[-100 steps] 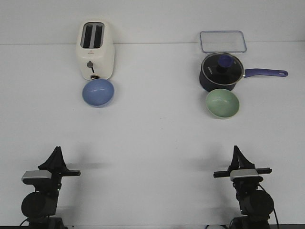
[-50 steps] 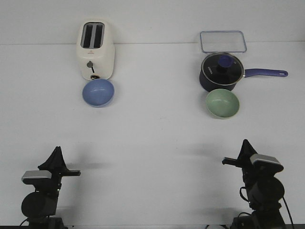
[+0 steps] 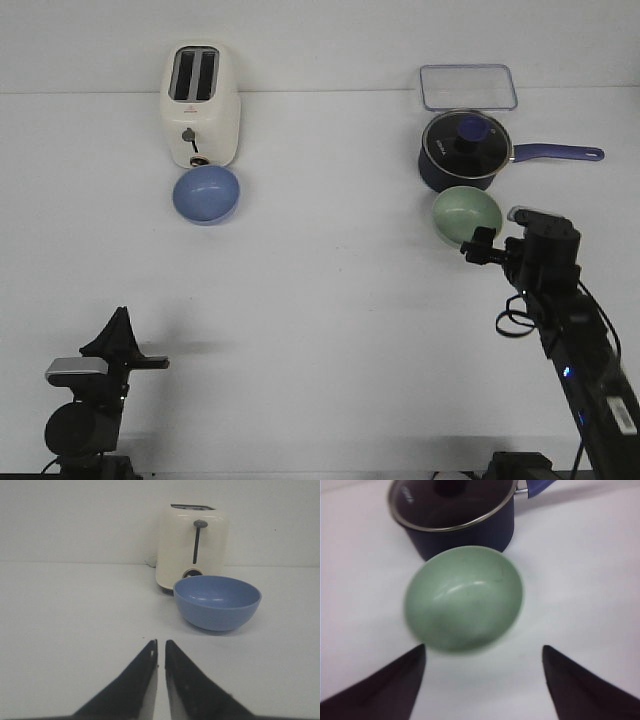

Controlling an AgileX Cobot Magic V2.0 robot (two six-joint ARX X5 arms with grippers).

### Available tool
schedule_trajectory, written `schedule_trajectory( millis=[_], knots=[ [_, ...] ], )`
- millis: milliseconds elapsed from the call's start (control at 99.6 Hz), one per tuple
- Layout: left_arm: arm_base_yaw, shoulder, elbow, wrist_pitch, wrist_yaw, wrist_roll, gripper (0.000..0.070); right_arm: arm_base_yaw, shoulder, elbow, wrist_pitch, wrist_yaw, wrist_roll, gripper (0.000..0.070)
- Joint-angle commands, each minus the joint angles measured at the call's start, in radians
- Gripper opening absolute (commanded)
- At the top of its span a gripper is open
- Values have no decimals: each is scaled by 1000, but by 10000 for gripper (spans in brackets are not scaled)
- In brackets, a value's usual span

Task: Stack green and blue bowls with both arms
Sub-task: 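Reach the right gripper forward to the rim of the green bowl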

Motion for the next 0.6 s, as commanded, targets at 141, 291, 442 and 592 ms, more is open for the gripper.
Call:
schedule_trajectory(
  millis=[141, 291, 442, 592],
  knots=[
    [1, -2, -19, 11, 0, 5, 15, -64, 288, 158, 19, -9, -58, 526],
    [1, -2, -19, 11, 0, 5, 15, -98, 446, 256, 16, -57, -61, 525],
    [1, -2, -19, 11, 0, 5, 15, -111, 550, 309, 8, -74, -61, 426],
    [1, -2, -19, 11, 0, 5, 15, -116, 589, 319, 4, -111, -63, 88]
  ],
)
